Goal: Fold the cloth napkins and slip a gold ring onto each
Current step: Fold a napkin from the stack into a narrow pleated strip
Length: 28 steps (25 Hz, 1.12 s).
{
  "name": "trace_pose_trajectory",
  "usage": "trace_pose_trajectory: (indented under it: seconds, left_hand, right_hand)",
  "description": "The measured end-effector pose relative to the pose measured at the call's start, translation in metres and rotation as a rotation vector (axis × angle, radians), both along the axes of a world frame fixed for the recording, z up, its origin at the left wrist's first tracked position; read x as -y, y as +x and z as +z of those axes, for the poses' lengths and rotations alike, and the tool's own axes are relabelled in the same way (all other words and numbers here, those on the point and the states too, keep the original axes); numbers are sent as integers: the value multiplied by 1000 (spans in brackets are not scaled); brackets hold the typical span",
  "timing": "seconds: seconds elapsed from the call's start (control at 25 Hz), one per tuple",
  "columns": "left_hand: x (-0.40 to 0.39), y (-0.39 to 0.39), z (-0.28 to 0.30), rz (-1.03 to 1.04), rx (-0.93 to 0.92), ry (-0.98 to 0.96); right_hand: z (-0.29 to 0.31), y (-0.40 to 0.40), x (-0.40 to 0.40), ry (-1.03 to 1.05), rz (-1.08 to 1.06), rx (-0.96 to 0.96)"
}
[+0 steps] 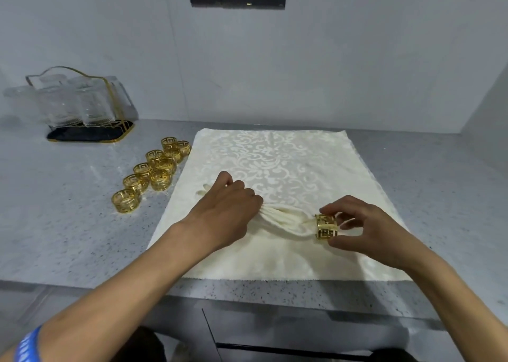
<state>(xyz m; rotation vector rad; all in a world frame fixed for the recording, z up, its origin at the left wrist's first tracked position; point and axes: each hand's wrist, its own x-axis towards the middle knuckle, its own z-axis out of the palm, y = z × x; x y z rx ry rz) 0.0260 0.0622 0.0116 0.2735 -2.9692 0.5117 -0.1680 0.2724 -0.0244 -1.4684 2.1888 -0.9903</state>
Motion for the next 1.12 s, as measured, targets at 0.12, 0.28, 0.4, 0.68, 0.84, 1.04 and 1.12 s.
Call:
trace_pose_trajectory:
  seconds: [0.12,0.28,0.4,0.68,0.84,1.04,1.12]
  left_hand:
    - [-7,-4,2,-21,3,-20]
    - [-16,-9,2,-46,16,-12]
    - [-19,-10,-4,-77,57,44]
    - [-15,-14,-10,-94,122,166]
    - [-14,-13,-12,-140,106,193]
    - [-12,-14,-14,-175,100,258]
    - [-15,-16,-12,-181,110,305]
  right_hand:
    - [0,2,-1,0,16,-3]
    - [-5,9,3,-40,2,-32]
    - [-8,17,12,-8,6,-147]
    - [-10,26,26,78,57,-272]
    - [-7,18,27,182,83,-208]
    - [-8,13,21,204,70,-103]
    - [-7,15,23,190,98,-95]
